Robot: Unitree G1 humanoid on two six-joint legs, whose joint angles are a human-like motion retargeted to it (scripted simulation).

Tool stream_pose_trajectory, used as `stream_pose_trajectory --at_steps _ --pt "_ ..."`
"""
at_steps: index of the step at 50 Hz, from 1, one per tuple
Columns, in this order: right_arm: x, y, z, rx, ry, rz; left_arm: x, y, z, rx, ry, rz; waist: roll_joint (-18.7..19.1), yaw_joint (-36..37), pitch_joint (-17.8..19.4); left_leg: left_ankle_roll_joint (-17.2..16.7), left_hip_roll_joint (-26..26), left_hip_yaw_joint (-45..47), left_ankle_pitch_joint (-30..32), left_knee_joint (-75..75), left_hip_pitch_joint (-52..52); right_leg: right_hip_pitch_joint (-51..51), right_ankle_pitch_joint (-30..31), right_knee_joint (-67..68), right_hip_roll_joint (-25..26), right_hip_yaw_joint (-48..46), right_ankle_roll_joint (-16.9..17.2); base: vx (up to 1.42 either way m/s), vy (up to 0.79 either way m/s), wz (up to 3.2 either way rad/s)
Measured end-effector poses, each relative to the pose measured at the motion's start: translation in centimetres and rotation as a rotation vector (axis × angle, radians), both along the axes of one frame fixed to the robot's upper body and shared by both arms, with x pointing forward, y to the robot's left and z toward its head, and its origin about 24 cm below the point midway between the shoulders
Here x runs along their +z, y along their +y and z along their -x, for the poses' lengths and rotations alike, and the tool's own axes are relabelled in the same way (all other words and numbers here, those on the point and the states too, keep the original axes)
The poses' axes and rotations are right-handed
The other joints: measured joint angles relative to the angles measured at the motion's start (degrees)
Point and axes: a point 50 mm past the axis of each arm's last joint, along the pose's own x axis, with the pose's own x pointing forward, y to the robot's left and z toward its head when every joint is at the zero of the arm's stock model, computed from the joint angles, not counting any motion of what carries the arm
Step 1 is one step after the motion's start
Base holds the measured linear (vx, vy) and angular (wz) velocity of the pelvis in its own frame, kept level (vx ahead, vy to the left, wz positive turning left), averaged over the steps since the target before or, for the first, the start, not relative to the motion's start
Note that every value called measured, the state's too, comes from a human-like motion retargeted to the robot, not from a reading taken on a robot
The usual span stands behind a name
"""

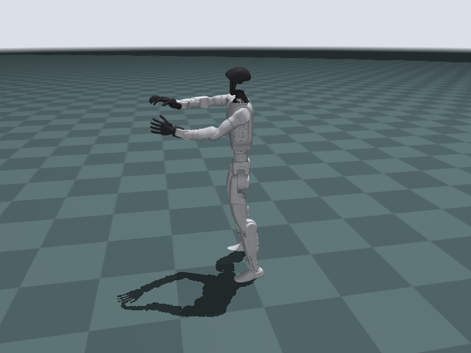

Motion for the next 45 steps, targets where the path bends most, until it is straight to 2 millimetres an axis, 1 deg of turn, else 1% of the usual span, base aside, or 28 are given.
stream_pose_trajectory --at_steps 2,5,8,10,12,15,17,19,22,26,29,32,36,40,43,45 --pt "-3.0 -0.8 -0.4 -0.007 0.183 -0.128 0.4 0.3 0.0 -0.001 -0.004 0.020 0.5 -0.2 -0.1 0.2 0.0 0.1 -0.1 0.0 0.1 0.0 0.0 0.0 0.0 0.2 -0.1 0.00 0.00 0.00" --pt "-7.9 -2.1 -0.6 -0.027 0.462 -0.350 1.8 0.6 0.1 -0.009 -0.040 0.062 1.1 -0.5 -0.2 0.4 0.0 0.3 -0.1 0.0 0.3 0.0 -0.1 0.1 0.0 0.5 -0.3 0.00 0.00 0.00" --pt "-13.1 -3.5 -0.2 -0.073 0.705 -0.650 3.8 0.8 0.4 -0.029 -0.109 0.114 1.9 -0.8 -0.3 0.6 0.0 0.6 -0.2 0.0 0.5 0.0 -0.1 0.1 0.1 0.8 -0.5 0.00 0.00 0.00" --pt "-16.6 -4.4 0.5 -0.121 0.831 -0.874 5.4 0.8 0.9 -0.056 -0.162 0.146 2.5 -1.0 -0.3 0.6 0.0 0.7 -0.2 0.0 0.6 0.0 -0.2 0.2 0.1 0.9 -0.7 0.00 0.00 0.00" --pt "-19.7 -5.2 1.5 -0.180 0.917 -1.089 7.0 0.6 1.5 -0.095 -0.222 0.169 3.2 -1.2 -0.3 0.6 0.0 0.7 -0.1 0.0 0.6 0.0 -0.2 0.1 0.1 0.9 -0.8 0.00 0.00 0.00" --pt "-23.8 -6.4 3.4 -0.282 0.988 -1.368 9.8 0.2 2.8 -0.164 -0.323 0.180 4.2 -1.5 -0.4 0.6 0.0 0.6 -0.1 0.0 0.5 0.0 -0.3 0.1 0.1 0.8 -1.0 0.00 0.00 0.00" --pt "-26.1 -7.2 4.8 -0.352 1.017 -1.492 11.7 -0.3 3.9 -0.211 -0.403 0.168 4.9 -1.7 -0.5 0.5 -0.1 0.4 -0.1 0.1 0.4 0.1 -0.4 0.1 0.0 0.6 -1.0 0.00 0.00 0.00" --pt "-28.2 -8.0 6.4 -0.420 1.045 -1.567 13.8 -0.8 5.2 -0.257 -0.493 0.146 5.6 -2.0 -0.5 0.3 -0.1 0.1 0.0 0.1 0.2 0.2 -0.5 0.0 -0.1 0.2 -1.0 0.00 0.00 0.00" --pt "-30.9 -9.3 8.8 -0.512 1.091 -1.603 17.0 -1.6 7.5 -0.324 -0.644 0.103 6.6 -2.4 -0.6 0.1 -0.2 -0.6 0.1 0.1 -0.1 0.4 -0.6 -0.2 -0.3 -0.6 -0.9 0.02 0.00 0.22" --pt "-33.7 -11.4 12.2 -0.624 1.146 -1.566 21.0 -2.8 11.4 -0.404 -0.870 0.036 8.0 -3.0 -0.9 -0.4 -0.4 -1.8 0.4 0.2 -0.8 0.7 -0.8 -0.5 -0.7 -2.0 -0.8 0.02 0.00 0.30" --pt "-35.4 -13.2 14.9 -0.712 1.175 -1.528 23.4 -3.7 14.6 -0.443 -1.056 -0.027 8.9 -3.4 -1.4 -0.8 -0.6 -2.9 0.7 0.1 -1.5 1.0 -0.8 -0.7 -1.0 -3.2 -0.7 0.02 0.00 0.35" --pt "-36.9 -15.2 17.9 -0.816 1.198 -1.490 25.3 -4.4 17.9 -0.448 -1.262 -0.103 9.8 -3.9 -2.0 -1.2 -0.8 -4.0 1.0 -0.1 -2.2 1.1 -0.9 -1.1 -1.2 -4.5 -0.5 0.02 0.01 0.36" --pt "-38.7 -17.7 22.1 -0.988 1.230 -1.414 27.1 -5.2 21.9 -0.404 -1.550 -0.198 10.8 -4.4 -3.2 -1.8 -1.0 -5.4 1.6 -0.4 -3.3 1.1 -0.9 -1.5 -1.4 -6.1 -0.4 0.02 0.01 0.34" --pt "-39.9 -19.9 26.4 -1.165 1.264 -1.331 28.0 -6.0 25.5 -0.358 -1.806 -0.250 11.6 -4.7 -4.6 -2.4 -1.1 -6.5 2.1 -0.9 -4.3 0.8 -0.9 -2.0 -1.5 -7.3 -0.2 0.02 0.01 0.27" --pt "-40.4 -20.9 28.9 -1.270 1.261 -1.319 28.4 -6.4 27.7 -0.332 -1.960 -0.268 12.0 -4.9 -5.6 -2.7 -1.2 -7.0 2.4 -1.3 -4.8 0.6 -0.8 -2.2 -1.5 -8.0 -0.1 0.01 0.00 0.13" --pt "-40.6 -21.3 30.1 -1.317 1.245 -1.336 28.6 -6.5 28.9 -0.309 -2.052 -0.283 12.3 -5.0 -6.1 -3.0 -1.2 -7.2 2.6 -1.5 -5.1 0.4 -0.8 -2.3 -1.5 -8.3 -0.1 0.00 0.00 0.00"
